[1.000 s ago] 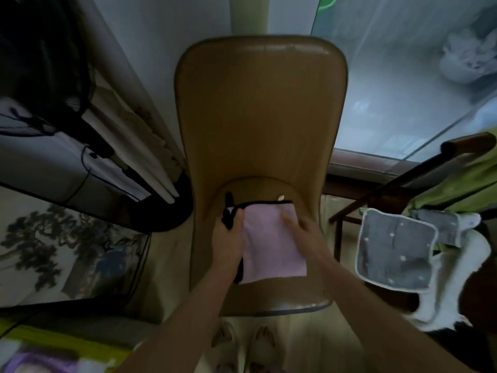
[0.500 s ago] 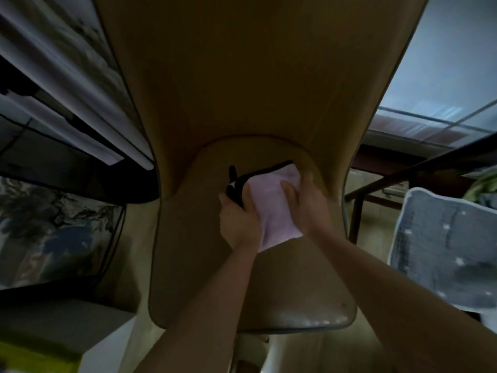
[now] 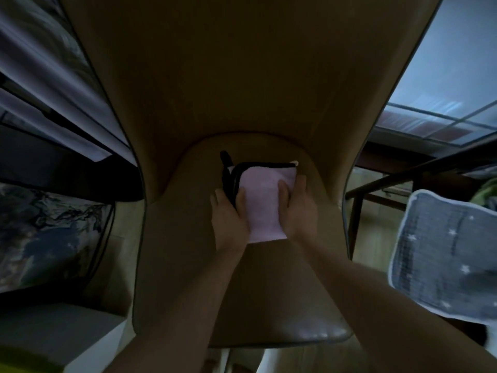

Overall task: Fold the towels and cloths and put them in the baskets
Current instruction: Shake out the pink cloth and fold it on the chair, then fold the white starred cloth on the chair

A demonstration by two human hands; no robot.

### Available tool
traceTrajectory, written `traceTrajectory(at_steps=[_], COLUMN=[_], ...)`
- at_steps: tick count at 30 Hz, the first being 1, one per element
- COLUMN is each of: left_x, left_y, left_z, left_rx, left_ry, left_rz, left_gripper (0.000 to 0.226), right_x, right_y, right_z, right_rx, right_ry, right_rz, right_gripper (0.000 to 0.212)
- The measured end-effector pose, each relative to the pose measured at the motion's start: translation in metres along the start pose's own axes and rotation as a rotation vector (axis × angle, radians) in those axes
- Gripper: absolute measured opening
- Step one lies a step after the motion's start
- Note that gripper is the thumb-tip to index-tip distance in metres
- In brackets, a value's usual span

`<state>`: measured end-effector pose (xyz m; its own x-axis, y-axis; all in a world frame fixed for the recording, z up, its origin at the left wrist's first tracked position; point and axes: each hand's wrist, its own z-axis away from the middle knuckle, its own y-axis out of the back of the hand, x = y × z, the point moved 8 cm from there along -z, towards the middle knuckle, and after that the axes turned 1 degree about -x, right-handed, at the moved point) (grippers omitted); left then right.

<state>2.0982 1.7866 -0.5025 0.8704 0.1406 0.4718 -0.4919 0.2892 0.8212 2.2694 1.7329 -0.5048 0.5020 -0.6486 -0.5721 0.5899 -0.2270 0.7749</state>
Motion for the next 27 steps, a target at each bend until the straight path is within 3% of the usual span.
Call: traceTrajectory(at_steps=[3,5,7,10,13,18,20,23,27], left_x=[0.014,0.019,0.032,0.041,0.025,0.037,0.057,0.086,0.122], left_y=[0.003,0.011,0.026,0.004,-0.013,0.003,0.028,0.072,0.097], left_z=[-0.034,-0.042,-0.037,-0.019,-0.024,-0.025,-0.019,0.009,0.073], left_rx=[-0.098,-0.069,0.064,-0.037,-0.246,-0.445,-0.427,-0.363,-0.645], left_ry=[-0.101,-0.115,-0.298,-0.72,-0.746,-0.748,-0.796,-0.826,-0.795], left_rz=[0.138,-0.034,-0.262,-0.466,-0.509,-0.662,-0.762,-0.655,-0.443], left_gripper=[0.051,0.056,0.065,0.064,0.066,0.068,0.064,0.058,0.04], right_x=[-0.013,-0.024,-0.034,-0.029,-0.021,-0.033,-0.041,-0.025,0.0], right_y=[-0.002,0.008,0.009,-0.015,-0.023,-0.01,0.018,0.069,0.141], right_z=[-0.013,-0.008,0.007,0.022,0.019,0.011,0.029,0.073,0.134], right_rx=[0.036,0.169,0.245,0.06,-0.045,-0.307,-0.328,-0.348,-0.345], right_ry=[-0.081,0.026,0.231,0.408,0.431,0.356,0.272,0.022,-0.087], right_rz=[-0.106,-0.022,0.124,0.177,0.231,0.331,0.27,0.132,0.207], right_gripper=[0.057,0.055,0.057,0.062,0.063,0.063,0.057,0.049,0.026])
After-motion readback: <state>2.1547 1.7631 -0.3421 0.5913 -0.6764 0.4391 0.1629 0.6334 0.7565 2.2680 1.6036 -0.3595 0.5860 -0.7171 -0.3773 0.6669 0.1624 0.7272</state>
